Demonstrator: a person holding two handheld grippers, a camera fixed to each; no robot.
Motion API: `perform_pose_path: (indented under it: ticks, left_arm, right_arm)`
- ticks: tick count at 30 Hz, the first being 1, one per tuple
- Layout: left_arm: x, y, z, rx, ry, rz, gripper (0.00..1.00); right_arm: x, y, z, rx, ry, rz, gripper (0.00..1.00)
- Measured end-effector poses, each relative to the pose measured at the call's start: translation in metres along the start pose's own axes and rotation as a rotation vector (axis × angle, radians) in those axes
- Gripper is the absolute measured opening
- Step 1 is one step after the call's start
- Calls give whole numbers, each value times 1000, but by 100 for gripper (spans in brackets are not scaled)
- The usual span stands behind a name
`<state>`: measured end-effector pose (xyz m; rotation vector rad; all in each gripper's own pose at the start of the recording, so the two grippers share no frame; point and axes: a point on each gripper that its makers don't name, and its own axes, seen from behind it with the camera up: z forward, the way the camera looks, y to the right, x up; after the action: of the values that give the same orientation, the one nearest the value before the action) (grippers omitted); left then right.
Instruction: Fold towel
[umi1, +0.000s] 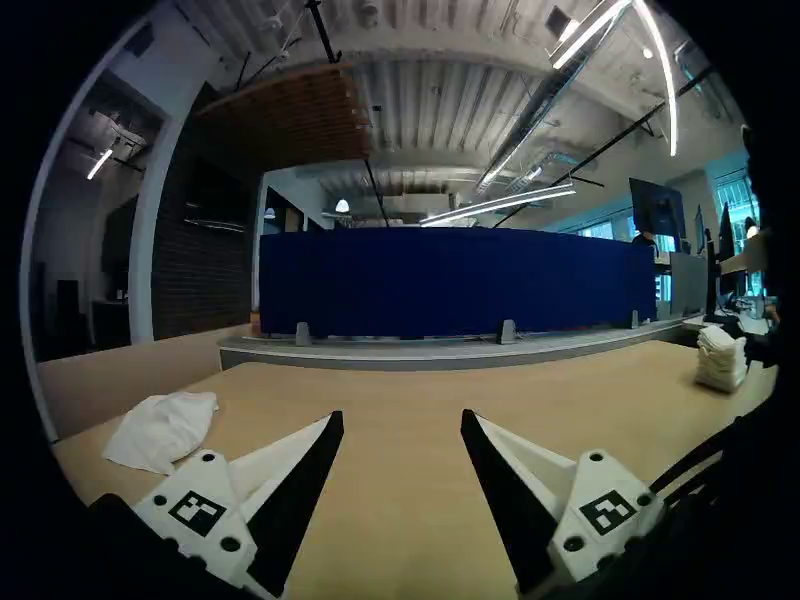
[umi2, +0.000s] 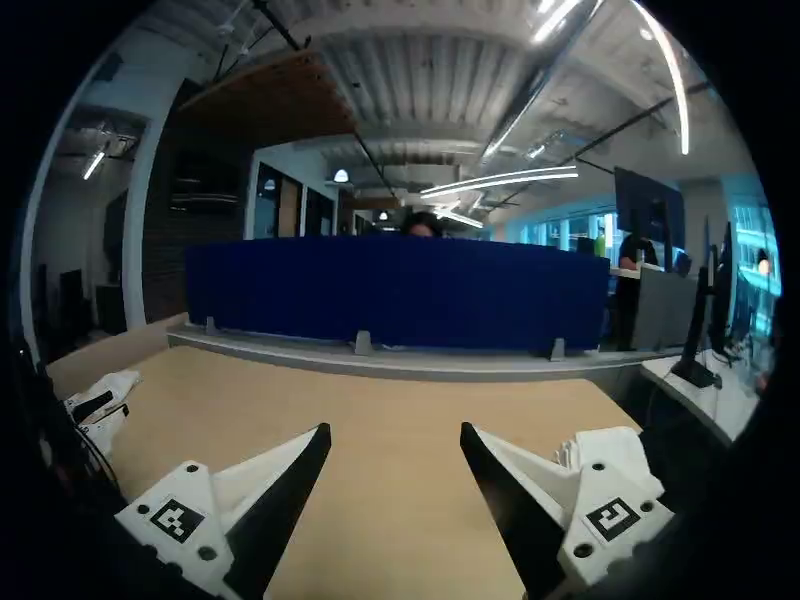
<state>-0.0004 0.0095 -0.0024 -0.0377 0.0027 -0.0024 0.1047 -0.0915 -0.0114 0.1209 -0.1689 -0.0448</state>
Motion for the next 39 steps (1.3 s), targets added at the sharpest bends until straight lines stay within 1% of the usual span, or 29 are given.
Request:
perform_pose_path:
  ticks: [6, 8, 10, 15, 18, 21, 24, 27, 33, 36, 39]
  left_arm:
    - [1, 2, -1, -2, -3, 2, 87]
    - [1, 1, -1, -2, -2, 2, 95]
    - [1, 2, -1, -1, -3, 2, 99]
    - [1, 2, -1, -1, -3, 2, 99]
    - [1, 2, -1, -1, -3, 2, 98]
    - [1, 2, -1, -1, -3, 2, 99]
    - [2, 2, -1, -1, -3, 2, 99]
    - [2, 2, -1, -1, -3, 2, 98]
    - [2, 2, -2, -1, -3, 2, 99]
    - [2, 2, -2, -1, -3, 2, 99]
    - [2, 2, -2, -1, -3, 2, 99]
  right_arm:
    - [14, 9, -7, -2, 32, -11, 100]
    - [20, 13, -10, -6, 50, -17, 100]
    - [27, 18, -12, -13, 66, -25, 100]
    - [42, 34, -15, -39, 103, -45, 100]
    - [43, 41, -14, -46, 115, -43, 100]
    - [38, 51, -12, -51, 122, -34, 100]
    - [28, 62, -8, -65, 127, -22, 100]
    - [11, 72, -4, -74, 127, -12, 100]
    - [-41, 89, 5, -83, 112, 28, 100]
    - [-62, 94, 10, -83, 110, 50, 100]
    - [-74, 101, 15, -90, 123, 68, 100]
